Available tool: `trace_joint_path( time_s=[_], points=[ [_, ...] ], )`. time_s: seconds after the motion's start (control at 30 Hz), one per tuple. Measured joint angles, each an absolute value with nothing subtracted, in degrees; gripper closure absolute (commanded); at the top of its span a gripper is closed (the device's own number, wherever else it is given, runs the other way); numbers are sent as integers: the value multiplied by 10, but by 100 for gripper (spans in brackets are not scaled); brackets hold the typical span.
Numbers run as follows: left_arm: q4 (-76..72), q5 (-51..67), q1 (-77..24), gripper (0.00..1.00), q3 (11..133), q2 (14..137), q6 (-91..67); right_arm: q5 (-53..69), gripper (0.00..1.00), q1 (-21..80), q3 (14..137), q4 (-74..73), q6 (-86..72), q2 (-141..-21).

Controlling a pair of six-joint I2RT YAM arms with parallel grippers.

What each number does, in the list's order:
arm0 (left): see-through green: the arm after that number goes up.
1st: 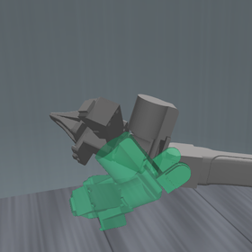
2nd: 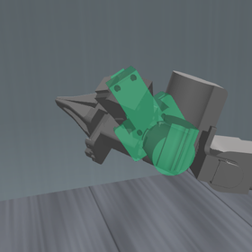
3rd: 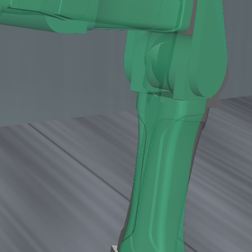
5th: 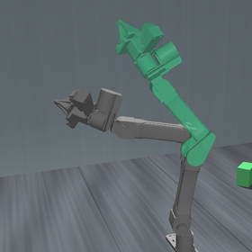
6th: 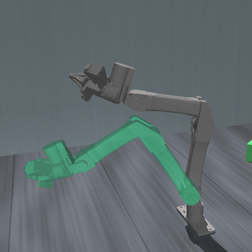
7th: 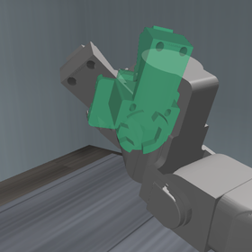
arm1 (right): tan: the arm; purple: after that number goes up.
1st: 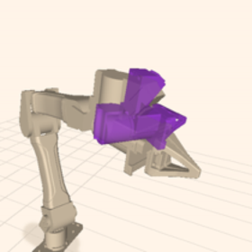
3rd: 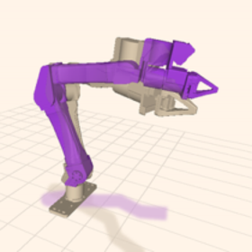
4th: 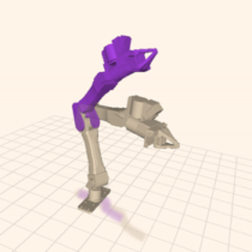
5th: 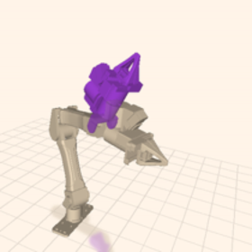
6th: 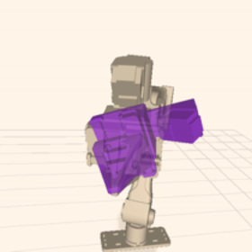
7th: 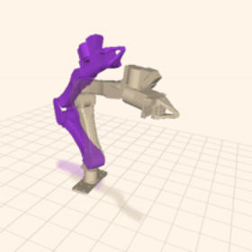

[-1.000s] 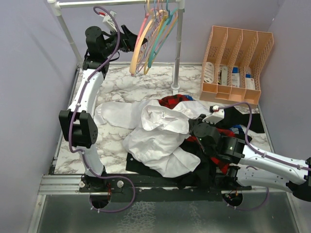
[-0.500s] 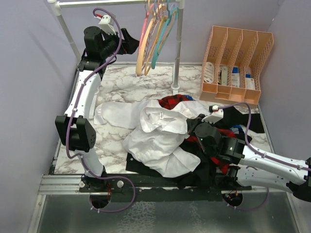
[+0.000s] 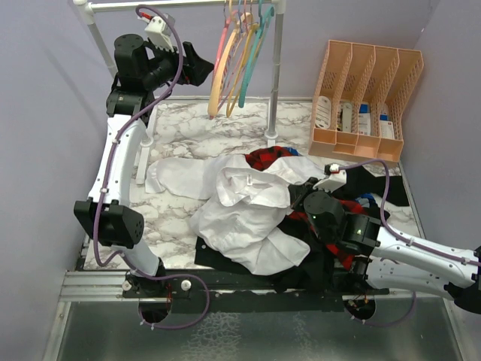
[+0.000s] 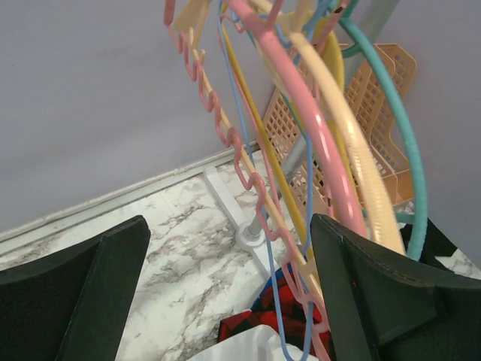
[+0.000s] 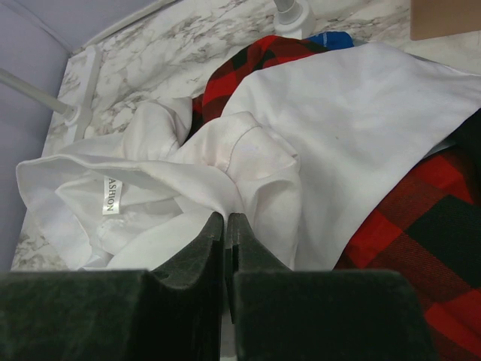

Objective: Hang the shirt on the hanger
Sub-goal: Pick up the hanger from the clothesline.

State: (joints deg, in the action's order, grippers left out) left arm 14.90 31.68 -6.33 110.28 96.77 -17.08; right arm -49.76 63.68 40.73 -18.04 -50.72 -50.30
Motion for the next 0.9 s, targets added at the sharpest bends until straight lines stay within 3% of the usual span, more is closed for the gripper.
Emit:
trace_joint_path(
  time_s=[0.47,0.9],
  points=[
    [183,318,-63,5,1097,921,-112,-486,99,637,398,-179,-503,-491],
    [103,352,-68,11,1167,979,-161,-483,99,637,391,-180,-503,-474]
  ],
)
